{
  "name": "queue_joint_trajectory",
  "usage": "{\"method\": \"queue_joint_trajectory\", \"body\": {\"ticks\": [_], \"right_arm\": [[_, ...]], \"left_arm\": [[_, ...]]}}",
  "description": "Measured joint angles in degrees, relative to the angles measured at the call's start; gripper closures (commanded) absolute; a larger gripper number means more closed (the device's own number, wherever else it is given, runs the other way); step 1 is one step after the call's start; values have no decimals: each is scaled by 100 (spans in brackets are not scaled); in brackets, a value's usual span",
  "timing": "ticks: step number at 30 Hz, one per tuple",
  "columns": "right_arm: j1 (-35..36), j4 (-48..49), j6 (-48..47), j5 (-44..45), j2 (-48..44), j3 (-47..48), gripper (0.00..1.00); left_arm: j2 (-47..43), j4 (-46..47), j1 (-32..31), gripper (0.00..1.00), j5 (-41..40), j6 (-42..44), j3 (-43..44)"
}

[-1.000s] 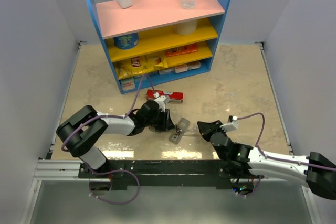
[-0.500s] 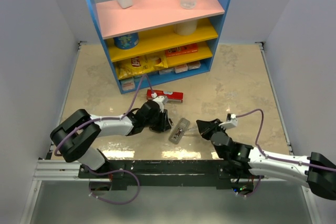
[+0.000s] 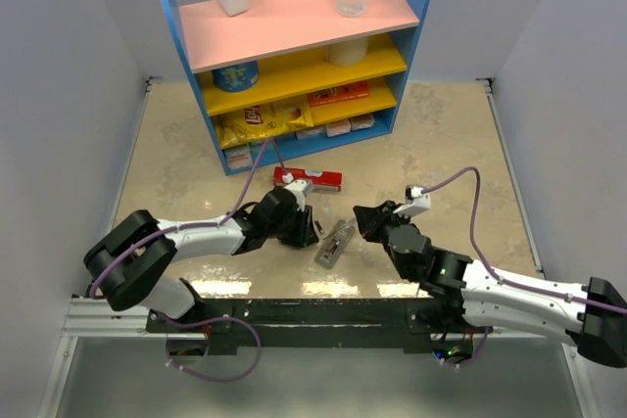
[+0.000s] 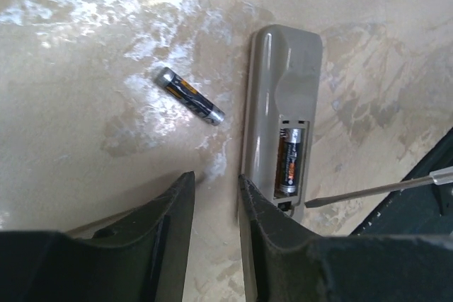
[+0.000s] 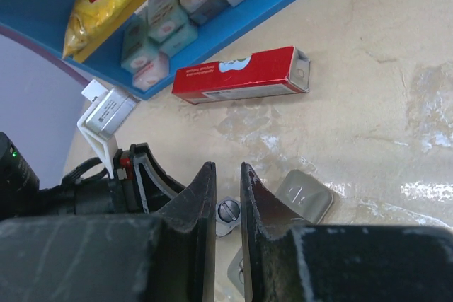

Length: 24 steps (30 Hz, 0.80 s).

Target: Unload the batteries from the remote control

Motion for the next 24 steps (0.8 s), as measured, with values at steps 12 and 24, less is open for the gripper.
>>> {"method": "queue_joint_trajectory", "body": {"ticks": [12, 24], "right_arm": [[0, -1414, -699, -131, 400, 1198, 100], [0, -2009, -1187, -151, 155, 1276, 100]], "left_arm": [[208, 225, -516, 65, 214, -103, -17], [323, 656, -850, 65, 308, -479, -72]]}}
